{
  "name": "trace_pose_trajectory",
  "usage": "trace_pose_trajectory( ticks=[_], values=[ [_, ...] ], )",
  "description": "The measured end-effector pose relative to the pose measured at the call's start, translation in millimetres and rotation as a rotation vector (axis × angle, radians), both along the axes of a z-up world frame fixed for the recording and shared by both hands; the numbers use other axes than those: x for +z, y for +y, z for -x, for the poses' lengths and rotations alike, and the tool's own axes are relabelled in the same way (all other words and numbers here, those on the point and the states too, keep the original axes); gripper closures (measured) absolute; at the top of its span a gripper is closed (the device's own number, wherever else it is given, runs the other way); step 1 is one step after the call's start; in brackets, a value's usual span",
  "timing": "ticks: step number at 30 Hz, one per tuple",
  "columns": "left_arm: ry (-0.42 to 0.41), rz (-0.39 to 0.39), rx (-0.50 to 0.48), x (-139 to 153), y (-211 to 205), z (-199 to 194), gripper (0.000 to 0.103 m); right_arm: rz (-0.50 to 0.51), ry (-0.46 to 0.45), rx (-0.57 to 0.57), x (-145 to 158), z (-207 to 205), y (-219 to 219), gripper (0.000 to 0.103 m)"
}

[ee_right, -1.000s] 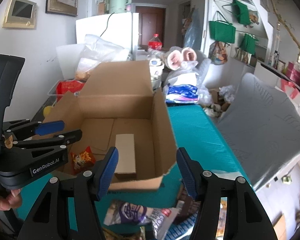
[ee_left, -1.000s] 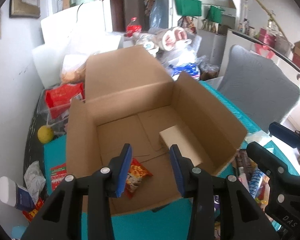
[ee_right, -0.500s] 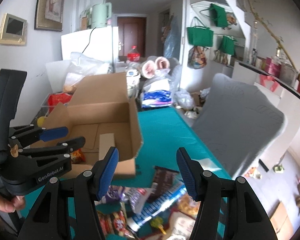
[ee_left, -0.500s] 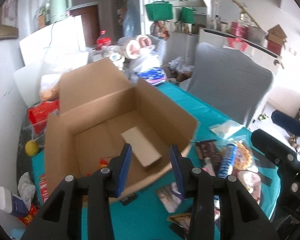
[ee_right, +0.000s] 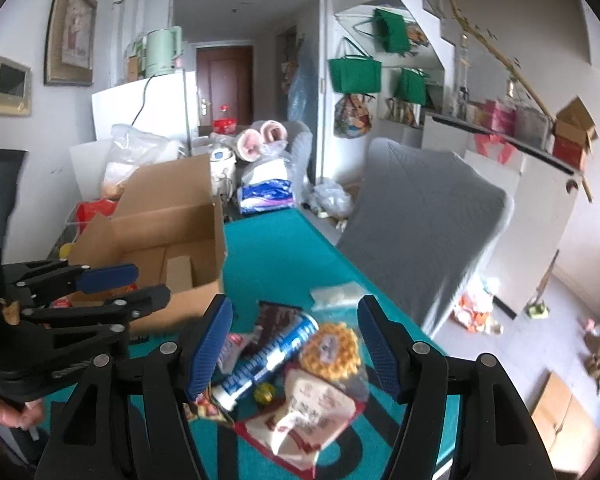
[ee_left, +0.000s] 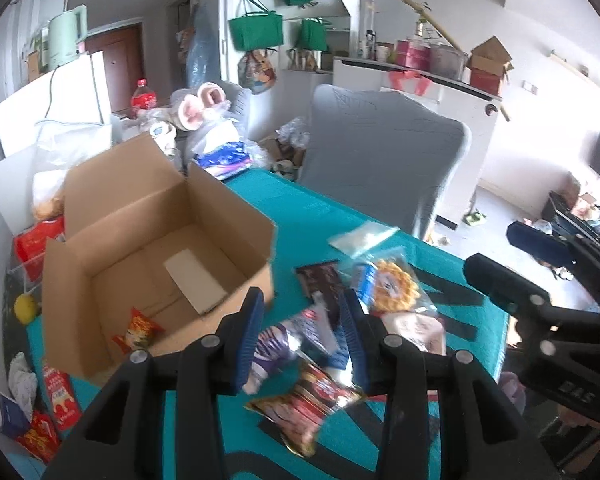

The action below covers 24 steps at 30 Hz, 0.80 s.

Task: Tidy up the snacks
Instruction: 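Move both tools back over the snack pile on the table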

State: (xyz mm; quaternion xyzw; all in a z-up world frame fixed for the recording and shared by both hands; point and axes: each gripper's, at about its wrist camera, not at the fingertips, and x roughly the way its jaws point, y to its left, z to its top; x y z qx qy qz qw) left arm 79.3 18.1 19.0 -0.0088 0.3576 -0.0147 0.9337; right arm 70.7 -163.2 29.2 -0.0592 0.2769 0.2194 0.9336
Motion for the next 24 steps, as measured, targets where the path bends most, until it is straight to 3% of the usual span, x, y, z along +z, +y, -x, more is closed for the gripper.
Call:
trace_pose_trajectory(
  ticks=[8,13,18,24],
  values=[
    [-0.006,-0.015,-0.046,-14,-21,15,0.064,0.016,0.069,-0.048,-29,13,-29,0.033],
    [0.058,0.021,-0.074,-35,-26,18,0.064,0.024,0.136,-0.084,-51,17,-40,0.033],
    [0.074,0.05,-0.101,-52,-31,23,0.064,0.02,0.173,-0.072,-73,24,-41,0.019],
    [0.101,0.029,-0.104,-72,-31,23,0.064,-0.011,0.25,-0.064,-97,22,-43,0.018]
  ],
)
